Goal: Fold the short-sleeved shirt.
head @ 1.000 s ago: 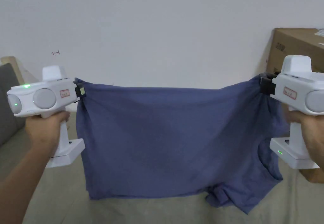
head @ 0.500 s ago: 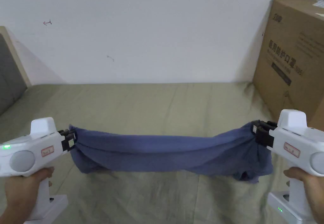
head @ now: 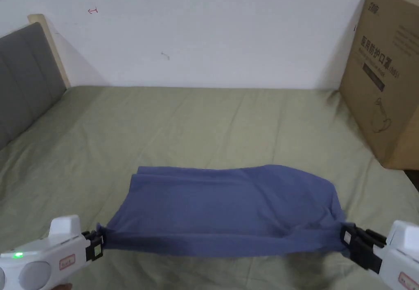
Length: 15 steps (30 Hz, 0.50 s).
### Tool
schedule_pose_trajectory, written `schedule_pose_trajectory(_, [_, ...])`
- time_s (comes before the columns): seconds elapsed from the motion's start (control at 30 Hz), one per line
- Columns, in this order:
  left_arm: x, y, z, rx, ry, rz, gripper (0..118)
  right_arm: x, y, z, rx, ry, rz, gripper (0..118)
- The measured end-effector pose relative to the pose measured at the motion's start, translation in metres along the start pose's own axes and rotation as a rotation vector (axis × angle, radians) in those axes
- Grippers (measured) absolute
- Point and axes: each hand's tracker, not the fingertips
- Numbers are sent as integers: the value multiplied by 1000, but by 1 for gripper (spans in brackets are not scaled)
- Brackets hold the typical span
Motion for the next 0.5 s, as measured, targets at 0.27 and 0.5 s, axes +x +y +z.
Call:
schedule_pose_trajectory(0.27, [-21,-68,-6,-120,40,2,0,12,-78,17,-121,-56,-57,5])
schedule_pose_trajectory(0.5, [-13,-99,-26,-246,112,-58,0,19,-129,-8,-324,-185,-99,5])
